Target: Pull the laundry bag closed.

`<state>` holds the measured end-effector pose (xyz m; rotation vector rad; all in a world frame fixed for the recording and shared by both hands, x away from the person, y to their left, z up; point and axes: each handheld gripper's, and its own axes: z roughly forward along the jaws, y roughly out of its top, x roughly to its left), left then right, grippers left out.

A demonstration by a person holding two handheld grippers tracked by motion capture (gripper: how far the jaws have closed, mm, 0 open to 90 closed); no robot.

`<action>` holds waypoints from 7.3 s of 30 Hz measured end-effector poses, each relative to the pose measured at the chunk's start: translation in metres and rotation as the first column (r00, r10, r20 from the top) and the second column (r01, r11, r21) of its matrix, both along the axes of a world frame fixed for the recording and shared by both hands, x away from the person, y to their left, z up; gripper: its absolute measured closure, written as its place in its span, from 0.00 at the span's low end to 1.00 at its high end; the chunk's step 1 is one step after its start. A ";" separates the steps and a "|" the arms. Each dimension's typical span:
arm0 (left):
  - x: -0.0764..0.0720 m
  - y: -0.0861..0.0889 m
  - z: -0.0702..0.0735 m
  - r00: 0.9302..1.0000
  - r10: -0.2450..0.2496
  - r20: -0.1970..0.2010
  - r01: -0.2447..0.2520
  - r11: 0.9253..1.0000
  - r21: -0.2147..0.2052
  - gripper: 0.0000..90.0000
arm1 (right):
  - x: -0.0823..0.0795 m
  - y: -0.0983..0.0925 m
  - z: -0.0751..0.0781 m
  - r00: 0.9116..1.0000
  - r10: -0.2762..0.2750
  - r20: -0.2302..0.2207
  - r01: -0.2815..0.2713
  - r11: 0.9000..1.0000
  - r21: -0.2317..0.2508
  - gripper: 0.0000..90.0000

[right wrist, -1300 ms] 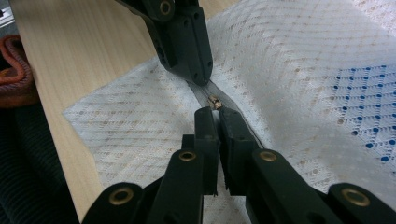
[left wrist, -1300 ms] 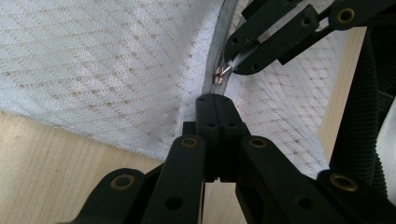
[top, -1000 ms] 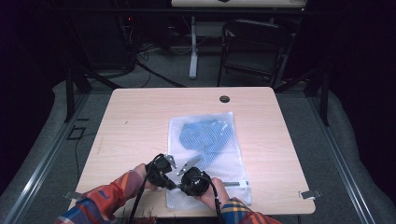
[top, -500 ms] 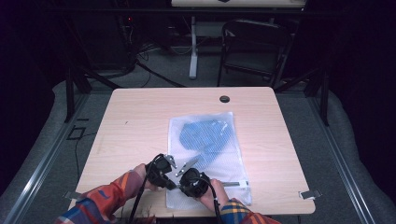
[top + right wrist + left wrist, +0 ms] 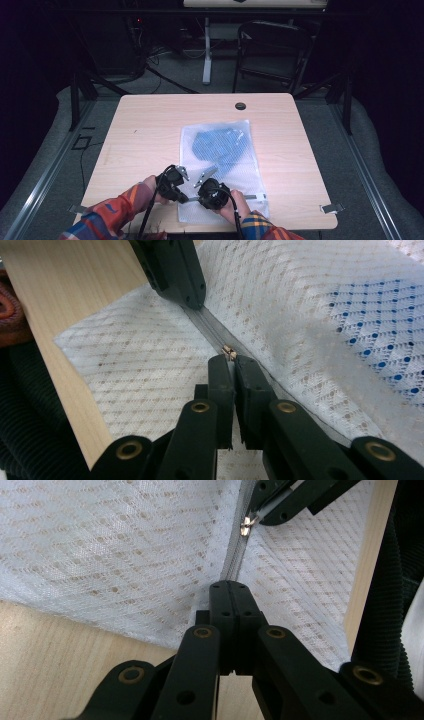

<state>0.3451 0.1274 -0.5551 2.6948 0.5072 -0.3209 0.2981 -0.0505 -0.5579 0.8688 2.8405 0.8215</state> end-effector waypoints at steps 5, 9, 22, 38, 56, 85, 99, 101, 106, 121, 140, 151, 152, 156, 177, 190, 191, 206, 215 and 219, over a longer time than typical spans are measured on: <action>0.000 0.000 0.000 1.000 0.000 0.000 0.000 1.000 -0.002 1.00 | 0.000 -0.003 0.000 1.000 0.001 -0.001 -0.001 1.000 -0.006 0.97; 0.001 0.001 0.000 1.000 -0.003 -0.002 0.003 1.000 -0.001 1.00 | 0.001 -0.007 0.001 1.000 -0.004 -0.004 0.004 1.000 -0.014 0.97; 0.001 0.000 0.000 1.000 -0.007 0.002 0.007 1.000 0.003 1.00 | -0.001 -0.022 0.001 1.000 -0.015 -0.007 0.015 1.000 -0.025 0.96; 0.002 0.002 0.000 1.000 -0.024 -0.002 0.024 1.000 -0.014 1.00 | -0.001 -0.036 0.001 1.000 -0.027 -0.003 0.027 0.998 -0.051 0.96; 0.005 -0.026 -0.001 0.993 0.024 0.117 -0.017 0.998 -0.058 0.98 | 0.002 -0.042 -0.003 1.000 -0.016 -0.009 0.016 1.000 0.007 0.96; 0.007 -0.025 -0.002 0.994 0.037 0.098 -0.030 0.997 -0.071 1.00 | 0.019 -0.050 -0.006 0.980 -0.106 -0.167 0.122 0.989 0.089 0.96; 0.007 -0.025 -0.003 0.994 0.032 0.105 -0.025 0.997 -0.070 1.00 | 0.014 -0.047 -0.001 0.991 -0.084 -0.102 0.086 0.996 0.015 0.97; 0.007 -0.025 -0.003 0.994 0.042 0.097 -0.034 0.996 -0.076 1.00 | 0.014 -0.049 0.000 0.991 -0.085 -0.107 0.086 0.996 0.008 0.97; 0.007 -0.024 -0.003 0.994 0.042 0.096 -0.035 0.996 -0.077 1.00 | 0.015 -0.055 0.000 0.990 -0.092 -0.112 0.093 0.996 0.005 0.97; 0.007 -0.024 -0.003 0.995 0.040 0.091 -0.033 0.996 -0.082 1.00 | 0.016 -0.065 0.004 0.990 -0.085 -0.109 0.084 0.996 -0.008 0.97; 0.008 -0.023 -0.003 0.995 0.039 0.089 -0.031 0.996 -0.084 1.00 | 0.017 -0.076 0.008 0.989 -0.089 -0.114 0.087 0.996 -0.021 0.96; 0.007 -0.024 -0.003 0.995 0.038 0.088 -0.031 0.996 -0.084 1.00 | 0.016 -0.084 0.009 0.989 -0.103 -0.110 0.101 0.995 -0.021 0.96; 0.007 -0.024 -0.003 0.995 0.039 0.088 -0.031 0.996 -0.084 1.00 | 0.016 -0.086 0.009 0.988 -0.105 -0.110 0.103 0.994 -0.025 0.96; 0.007 -0.023 -0.003 0.995 0.037 0.088 -0.029 0.996 -0.084 1.00 | 0.016 -0.088 0.009 0.988 -0.106 -0.110 0.103 0.994 -0.031 0.96; 0.008 -0.024 0.002 0.991 0.018 0.136 -0.012 0.999 -0.046 1.00 | 0.015 -0.096 0.005 0.985 -0.121 -0.121 0.114 0.992 -0.058 0.96; -0.005 -0.058 0.004 0.984 -0.011 0.176 0.035 0.991 -0.131 0.96 | 0.011 -0.082 0.005 0.990 -0.095 -0.103 0.092 0.995 -0.034 0.96; -0.005 -0.062 0.001 0.985 -0.021 0.174 0.041 0.993 -0.113 0.96 | 0.012 -0.082 0.004 0.990 -0.096 -0.103 0.093 0.995 -0.034 0.96; -0.005 -0.061 -0.004 0.983 -0.025 0.180 0.043 0.994 -0.100 0.96 | 0.012 -0.087 0.006 0.991 -0.092 -0.100 0.088 0.995 -0.045 0.97; -0.005 -0.061 -0.004 0.985 -0.023 0.174 0.041 0.994 -0.105 0.96 | 0.014 -0.094 0.006 0.989 -0.104 -0.108 0.099 0.994 -0.052 0.97; -0.005 -0.061 -0.004 0.984 -0.023 0.176 0.042 0.994 -0.105 0.96 | 0.014 -0.096 0.006 0.987 -0.111 -0.113 0.106 0.993 -0.051 0.97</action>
